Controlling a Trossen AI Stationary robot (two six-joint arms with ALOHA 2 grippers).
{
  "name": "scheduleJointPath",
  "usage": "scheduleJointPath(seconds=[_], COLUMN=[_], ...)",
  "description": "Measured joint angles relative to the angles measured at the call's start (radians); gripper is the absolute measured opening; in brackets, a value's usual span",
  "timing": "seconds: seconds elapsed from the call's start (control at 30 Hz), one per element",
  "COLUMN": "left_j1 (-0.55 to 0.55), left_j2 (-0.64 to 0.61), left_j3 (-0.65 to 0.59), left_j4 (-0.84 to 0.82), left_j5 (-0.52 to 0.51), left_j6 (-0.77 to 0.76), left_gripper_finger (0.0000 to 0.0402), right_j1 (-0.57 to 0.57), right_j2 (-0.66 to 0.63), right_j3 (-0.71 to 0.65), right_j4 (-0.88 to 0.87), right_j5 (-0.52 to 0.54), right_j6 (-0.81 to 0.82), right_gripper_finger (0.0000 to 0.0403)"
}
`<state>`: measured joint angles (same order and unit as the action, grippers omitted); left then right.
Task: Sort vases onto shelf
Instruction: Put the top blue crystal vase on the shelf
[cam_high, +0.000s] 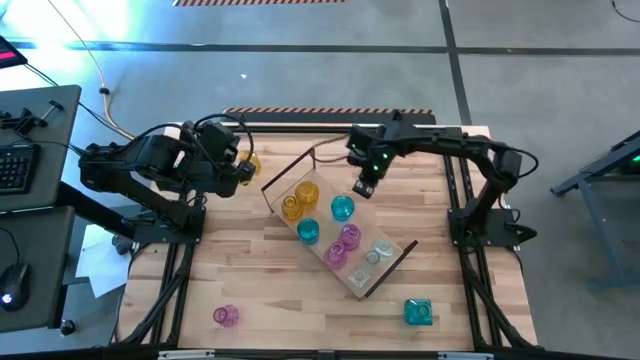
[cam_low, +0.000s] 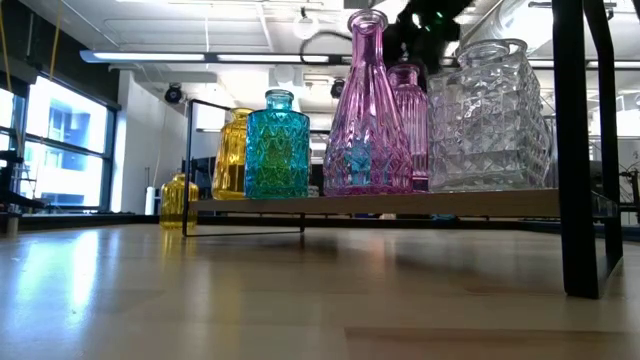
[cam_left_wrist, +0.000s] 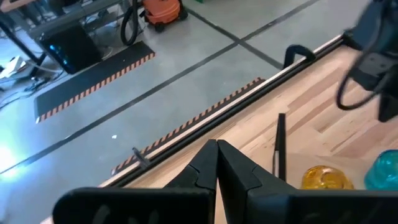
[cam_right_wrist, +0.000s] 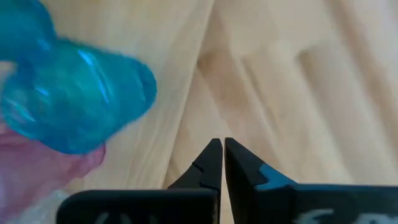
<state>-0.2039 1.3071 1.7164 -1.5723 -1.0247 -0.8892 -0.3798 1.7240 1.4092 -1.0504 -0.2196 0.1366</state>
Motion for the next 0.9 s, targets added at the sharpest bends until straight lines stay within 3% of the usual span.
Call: scheduleJointPath(seconds=[0.17,0.33,0.9], left_j1=[-0.001,0.006,0.007], left_j2=[-0.008,-0.017,-0.017], left_j3=[-0.028,-0.081,-0.13], left_j4=[0.005,0.006,0.056], left_j5=[-0.003,-0.018,-0.027], left_j6=[0.019,0.003,-0.025], left_gripper_finger=[0.0,0.0,0.0], right_j1=[0.0,-0.016,0.075], right_j2=[-0.11,-0.216,-0.185], right_j3=[-0.215,-0.336,-0.373], right_j4=[0.183,0.32,0.482], right_j5=[-0.03,0.002,0.021], right_j6=[0.131,0.274,0.398], right_gripper_finger=[0.0,0.0,0.0])
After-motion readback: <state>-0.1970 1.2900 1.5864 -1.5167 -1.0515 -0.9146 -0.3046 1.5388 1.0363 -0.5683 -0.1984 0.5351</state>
